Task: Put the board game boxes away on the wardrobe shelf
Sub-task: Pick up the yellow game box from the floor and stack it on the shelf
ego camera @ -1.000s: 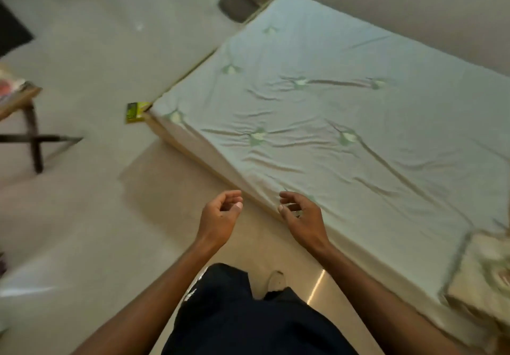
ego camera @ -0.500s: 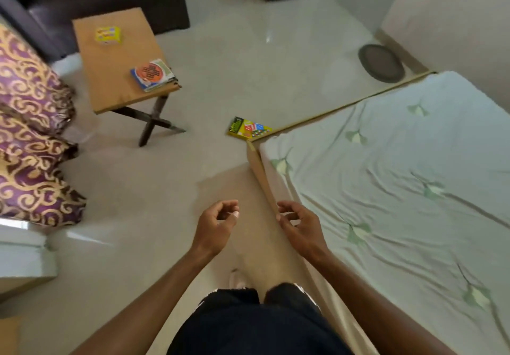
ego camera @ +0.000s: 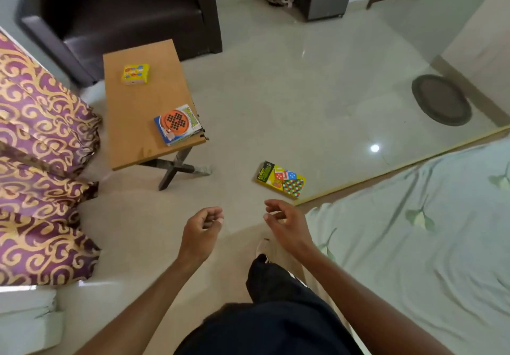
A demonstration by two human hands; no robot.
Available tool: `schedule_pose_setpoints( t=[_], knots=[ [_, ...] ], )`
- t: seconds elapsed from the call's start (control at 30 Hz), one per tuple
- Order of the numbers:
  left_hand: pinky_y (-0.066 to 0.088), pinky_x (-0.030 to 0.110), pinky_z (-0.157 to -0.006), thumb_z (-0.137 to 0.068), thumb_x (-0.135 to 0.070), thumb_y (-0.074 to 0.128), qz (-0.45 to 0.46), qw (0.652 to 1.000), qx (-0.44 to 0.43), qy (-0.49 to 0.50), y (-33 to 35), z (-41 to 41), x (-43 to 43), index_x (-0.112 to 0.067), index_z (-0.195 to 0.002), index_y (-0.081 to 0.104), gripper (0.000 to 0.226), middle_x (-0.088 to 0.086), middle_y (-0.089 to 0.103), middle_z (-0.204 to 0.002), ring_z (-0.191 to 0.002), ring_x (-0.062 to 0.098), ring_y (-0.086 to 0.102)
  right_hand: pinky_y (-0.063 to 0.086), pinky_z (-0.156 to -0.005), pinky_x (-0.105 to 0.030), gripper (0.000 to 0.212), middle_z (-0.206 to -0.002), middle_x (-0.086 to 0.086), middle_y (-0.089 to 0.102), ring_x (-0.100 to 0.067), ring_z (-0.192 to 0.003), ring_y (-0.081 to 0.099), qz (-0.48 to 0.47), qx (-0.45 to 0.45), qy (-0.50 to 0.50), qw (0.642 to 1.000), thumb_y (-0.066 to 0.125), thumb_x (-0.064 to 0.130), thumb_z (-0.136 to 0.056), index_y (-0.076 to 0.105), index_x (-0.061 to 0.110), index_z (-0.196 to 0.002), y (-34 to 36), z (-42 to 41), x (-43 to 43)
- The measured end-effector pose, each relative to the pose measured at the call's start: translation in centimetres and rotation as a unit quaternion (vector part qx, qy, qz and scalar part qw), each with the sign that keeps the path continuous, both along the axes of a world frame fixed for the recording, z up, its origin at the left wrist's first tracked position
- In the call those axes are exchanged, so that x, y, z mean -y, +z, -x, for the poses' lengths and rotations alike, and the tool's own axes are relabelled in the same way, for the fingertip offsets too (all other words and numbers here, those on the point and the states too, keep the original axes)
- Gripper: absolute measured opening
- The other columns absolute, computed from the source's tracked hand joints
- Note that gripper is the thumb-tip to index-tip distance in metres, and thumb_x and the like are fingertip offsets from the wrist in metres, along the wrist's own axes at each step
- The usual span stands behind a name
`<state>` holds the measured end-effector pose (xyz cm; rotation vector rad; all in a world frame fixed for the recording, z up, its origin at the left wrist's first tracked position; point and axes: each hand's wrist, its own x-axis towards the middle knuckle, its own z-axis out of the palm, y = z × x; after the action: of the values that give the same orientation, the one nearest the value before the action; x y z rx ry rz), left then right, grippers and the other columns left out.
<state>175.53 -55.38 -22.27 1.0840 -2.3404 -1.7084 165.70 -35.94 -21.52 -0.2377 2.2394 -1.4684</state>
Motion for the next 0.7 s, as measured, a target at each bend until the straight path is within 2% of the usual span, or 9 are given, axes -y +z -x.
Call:
schedule_pose_setpoints(
  t=[0.07,0.2,0.37,0.5,0.63,0.7],
  knots=[
    [0.056,0.035,-0.090,-0.090,-0.013,0.065,-0.007,1.000,0.008,-0.001,0.2,4.5,2.3,-0.023,-0.108,0.067,0.021,-0.003,0.071,-0.102,-0.096,0.015,0.066,0.048,-0.072,-0.011,0.028,-0.099,0.010,0.067,0.002,-0.078,0.062,0.000,-0.009,0.007,1.000,0.066,0.017,-0.085,0.067,0.022,-0.113,0.0,4.9,2.7],
    [0.056,0.032,-0.090,-0.089,-0.014,0.064,-0.019,1.000,0.022,-0.002,0.1,13.3,5.8,-0.022,-0.108,0.067,0.021,-0.002,0.071,-0.101,-0.096,0.015,0.066,0.045,-0.068,-0.006,0.026,-0.098,0.011,0.066,0.001,-0.080,0.061,-0.011,0.000,0.010,1.000,0.065,0.016,-0.087,0.066,0.020,-0.112,0.1,13.9,6.8],
    [0.055,0.028,-0.087,-0.089,-0.013,0.065,-0.068,0.995,0.060,-0.029,-3.8,24.7,8.9,-0.020,-0.106,0.068,0.019,-0.002,0.072,-0.097,-0.093,0.013,0.067,0.049,-0.071,-0.017,0.023,-0.095,0.008,0.069,-0.005,-0.080,0.065,-0.050,0.026,-0.044,0.997,0.065,0.016,-0.085,0.068,0.021,-0.108,-4.0,25.2,10.2],
    [0.051,0.014,-0.081,-0.089,-0.010,0.064,-0.093,0.987,0.115,-0.069,-12.7,33.9,10.5,-0.012,-0.109,0.069,0.020,0.004,0.071,-0.095,-0.087,0.012,0.065,0.049,-0.072,-0.015,0.026,-0.095,0.006,0.069,-0.009,-0.084,0.065,-0.107,0.049,-0.079,0.990,0.061,0.012,-0.086,0.068,0.018,-0.110,-12.4,33.8,12.4],
    [0.051,0.023,-0.084,-0.087,-0.014,0.064,-0.118,0.965,0.207,-0.112,-24.7,40.6,11.1,-0.017,-0.103,0.069,0.017,0.003,0.072,-0.094,-0.090,0.019,0.068,0.054,-0.083,-0.035,0.026,-0.107,0.001,0.070,-0.017,-0.093,0.066,-0.185,0.070,-0.070,0.978,0.063,0.019,-0.086,0.068,0.022,-0.112,-24.2,40.2,13.3],
    [0.049,0.023,-0.084,-0.086,-0.014,0.063,-0.116,0.953,0.245,-0.134,-30.2,43.1,11.3,-0.019,-0.103,0.069,0.019,0.002,0.071,-0.093,-0.087,0.018,0.067,0.050,-0.084,-0.028,0.028,-0.115,-0.003,0.069,-0.021,-0.099,0.066,-0.227,0.084,-0.052,0.969,0.062,0.020,-0.087,0.067,0.022,-0.114,-29.8,42.4,13.4]
  ],
)
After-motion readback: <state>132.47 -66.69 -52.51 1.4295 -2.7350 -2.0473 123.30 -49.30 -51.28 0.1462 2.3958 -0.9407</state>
